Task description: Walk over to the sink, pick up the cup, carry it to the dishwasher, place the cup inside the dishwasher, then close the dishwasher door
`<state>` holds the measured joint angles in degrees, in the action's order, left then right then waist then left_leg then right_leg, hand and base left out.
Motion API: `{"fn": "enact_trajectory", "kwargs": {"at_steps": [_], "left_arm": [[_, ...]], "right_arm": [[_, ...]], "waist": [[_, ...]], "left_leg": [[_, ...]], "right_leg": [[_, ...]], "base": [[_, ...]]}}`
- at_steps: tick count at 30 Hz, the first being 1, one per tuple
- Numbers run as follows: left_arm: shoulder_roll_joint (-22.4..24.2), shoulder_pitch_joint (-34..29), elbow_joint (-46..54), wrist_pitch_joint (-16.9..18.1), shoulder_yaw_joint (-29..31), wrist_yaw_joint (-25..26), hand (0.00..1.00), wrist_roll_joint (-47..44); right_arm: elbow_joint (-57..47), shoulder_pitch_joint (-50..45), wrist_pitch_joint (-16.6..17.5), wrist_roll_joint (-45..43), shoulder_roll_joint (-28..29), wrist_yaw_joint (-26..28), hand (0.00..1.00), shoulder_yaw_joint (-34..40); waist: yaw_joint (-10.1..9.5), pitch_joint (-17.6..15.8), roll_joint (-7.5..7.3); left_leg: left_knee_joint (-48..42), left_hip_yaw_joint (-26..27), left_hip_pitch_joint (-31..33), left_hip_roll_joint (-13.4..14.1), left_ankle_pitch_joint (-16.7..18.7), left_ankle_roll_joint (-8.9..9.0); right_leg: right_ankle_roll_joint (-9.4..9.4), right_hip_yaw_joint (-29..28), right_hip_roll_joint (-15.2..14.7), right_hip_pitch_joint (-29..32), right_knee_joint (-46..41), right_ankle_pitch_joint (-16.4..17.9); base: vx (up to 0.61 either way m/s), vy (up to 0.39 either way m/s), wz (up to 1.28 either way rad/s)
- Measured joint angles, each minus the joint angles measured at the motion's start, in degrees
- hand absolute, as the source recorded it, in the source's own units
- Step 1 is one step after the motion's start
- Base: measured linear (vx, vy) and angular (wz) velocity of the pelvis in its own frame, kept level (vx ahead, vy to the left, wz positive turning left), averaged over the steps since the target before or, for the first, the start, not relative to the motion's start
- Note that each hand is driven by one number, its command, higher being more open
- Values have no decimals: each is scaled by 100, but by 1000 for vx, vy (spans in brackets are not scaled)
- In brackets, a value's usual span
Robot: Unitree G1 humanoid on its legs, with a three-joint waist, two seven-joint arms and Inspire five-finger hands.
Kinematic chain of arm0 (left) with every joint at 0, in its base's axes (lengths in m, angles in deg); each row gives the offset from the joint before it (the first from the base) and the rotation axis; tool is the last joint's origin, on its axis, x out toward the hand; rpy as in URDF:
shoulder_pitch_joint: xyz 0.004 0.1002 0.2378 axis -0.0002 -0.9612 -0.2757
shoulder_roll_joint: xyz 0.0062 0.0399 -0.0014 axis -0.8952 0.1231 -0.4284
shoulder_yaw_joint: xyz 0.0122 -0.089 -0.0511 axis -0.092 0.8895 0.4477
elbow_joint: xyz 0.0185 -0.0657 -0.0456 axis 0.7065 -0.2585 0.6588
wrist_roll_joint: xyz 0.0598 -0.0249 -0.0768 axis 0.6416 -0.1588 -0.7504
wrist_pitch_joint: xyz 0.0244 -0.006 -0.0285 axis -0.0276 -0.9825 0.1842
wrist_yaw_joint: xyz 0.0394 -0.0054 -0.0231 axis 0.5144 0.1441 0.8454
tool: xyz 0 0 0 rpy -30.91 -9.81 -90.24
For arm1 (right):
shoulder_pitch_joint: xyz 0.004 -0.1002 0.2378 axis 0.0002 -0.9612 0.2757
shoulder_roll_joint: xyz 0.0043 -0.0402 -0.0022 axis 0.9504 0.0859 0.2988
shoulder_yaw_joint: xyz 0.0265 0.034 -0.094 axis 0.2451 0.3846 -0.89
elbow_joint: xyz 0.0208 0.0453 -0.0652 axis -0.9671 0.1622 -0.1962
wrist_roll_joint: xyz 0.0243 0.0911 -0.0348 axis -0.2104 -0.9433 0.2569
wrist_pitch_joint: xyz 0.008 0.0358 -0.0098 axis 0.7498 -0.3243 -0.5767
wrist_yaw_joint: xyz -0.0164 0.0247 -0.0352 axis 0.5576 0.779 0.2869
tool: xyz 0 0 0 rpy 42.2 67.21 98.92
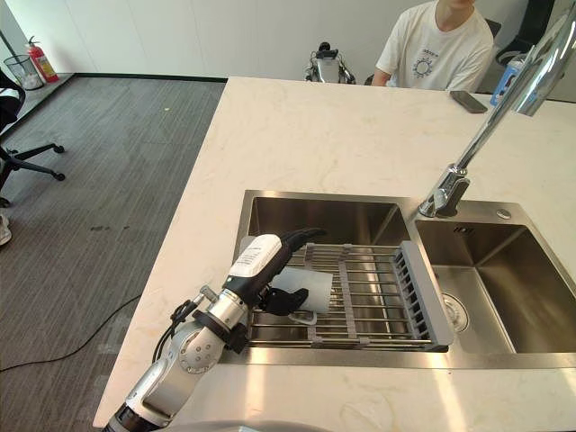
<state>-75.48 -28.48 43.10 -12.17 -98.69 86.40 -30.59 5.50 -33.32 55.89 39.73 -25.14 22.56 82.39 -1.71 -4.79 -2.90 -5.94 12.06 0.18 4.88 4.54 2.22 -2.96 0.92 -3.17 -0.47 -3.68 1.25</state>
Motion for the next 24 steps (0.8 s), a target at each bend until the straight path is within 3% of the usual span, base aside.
{"fn": "enact_trajectory", "kwargs": {"at_steps": [7, 15, 24], "left_arm": [[17, 165, -282, 4, -186, -209, 90, 217], [-40, 341, -661, 106, -226, -304, 90, 325], [-361, 330, -688, 80, -201, -440, 90, 315]], "right_arm": [[-41, 26, -17, 38, -4, 3, 90, -36], [-41, 108, -36, 122, -9, 11, 90, -177], [-102, 121, -78, 201, -35, 69, 90, -175]], "waist": [[26, 1, 5], [103, -2, 35], [111, -34, 205]], "left_leg": [[12, 43, -7, -3, 0, 2], [648, 86, -325, -136, -378, 17], [1118, 83, -579, -271, -642, -76]], "right_leg": [[-7, -39, -3, 26, -1, -4], [-35, -62, -60, 20, -1, -4], [-121, -28, -139, -42, 70, -14]], "base": [[-2, 2, -3], [1, 1, -2], [0, 0, 0]]}}
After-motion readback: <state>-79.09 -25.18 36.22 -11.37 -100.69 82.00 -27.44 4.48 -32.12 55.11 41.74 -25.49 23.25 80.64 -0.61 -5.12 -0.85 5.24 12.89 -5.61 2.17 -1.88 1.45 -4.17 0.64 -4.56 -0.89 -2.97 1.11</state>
